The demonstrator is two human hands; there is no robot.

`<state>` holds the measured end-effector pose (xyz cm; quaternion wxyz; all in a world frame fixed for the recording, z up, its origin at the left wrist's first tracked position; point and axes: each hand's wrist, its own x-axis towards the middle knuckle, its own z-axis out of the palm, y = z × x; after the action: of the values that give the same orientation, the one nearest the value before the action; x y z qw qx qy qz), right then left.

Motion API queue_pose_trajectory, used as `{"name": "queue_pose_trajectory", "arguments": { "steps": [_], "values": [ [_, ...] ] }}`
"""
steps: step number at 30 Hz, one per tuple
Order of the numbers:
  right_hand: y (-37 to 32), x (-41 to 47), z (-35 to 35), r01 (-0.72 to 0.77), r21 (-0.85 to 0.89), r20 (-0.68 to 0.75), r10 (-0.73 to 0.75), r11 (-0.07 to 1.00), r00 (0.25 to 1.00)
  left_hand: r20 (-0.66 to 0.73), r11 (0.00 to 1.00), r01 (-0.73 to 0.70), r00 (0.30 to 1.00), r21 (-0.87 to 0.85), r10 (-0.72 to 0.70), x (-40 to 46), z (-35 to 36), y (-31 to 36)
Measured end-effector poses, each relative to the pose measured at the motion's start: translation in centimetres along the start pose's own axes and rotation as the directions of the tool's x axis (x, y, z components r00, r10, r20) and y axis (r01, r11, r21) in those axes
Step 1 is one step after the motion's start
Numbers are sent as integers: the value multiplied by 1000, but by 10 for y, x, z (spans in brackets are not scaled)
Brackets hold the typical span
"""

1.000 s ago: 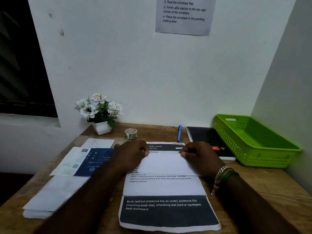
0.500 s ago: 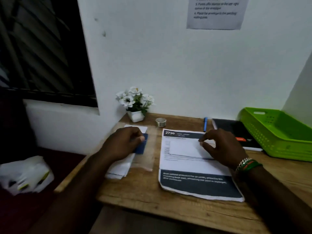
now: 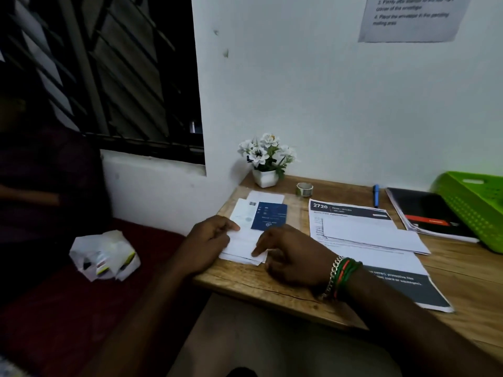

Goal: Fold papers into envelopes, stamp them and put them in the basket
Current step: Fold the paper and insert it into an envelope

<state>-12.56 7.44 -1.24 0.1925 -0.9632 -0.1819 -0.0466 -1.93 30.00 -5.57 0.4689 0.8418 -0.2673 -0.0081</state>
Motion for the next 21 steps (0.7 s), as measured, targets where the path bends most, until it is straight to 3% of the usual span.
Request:
{"name": "queue_pose_trajectory", "arguments": {
  "steps": [6, 16, 21],
  "values": [
    [7, 9, 3, -57, -4, 26, 57, 998, 998, 79, 975, -83, 995, 205, 68, 3, 2, -5],
    [11, 15, 11, -121, 166, -107, 139, 979, 984, 71, 965, -114, 992, 237, 100, 0, 1, -5],
    [9, 13, 18, -122, 272, -227, 187, 955, 956, -10, 966, -168, 985, 196, 173, -3, 3, -6]
  ]
}}
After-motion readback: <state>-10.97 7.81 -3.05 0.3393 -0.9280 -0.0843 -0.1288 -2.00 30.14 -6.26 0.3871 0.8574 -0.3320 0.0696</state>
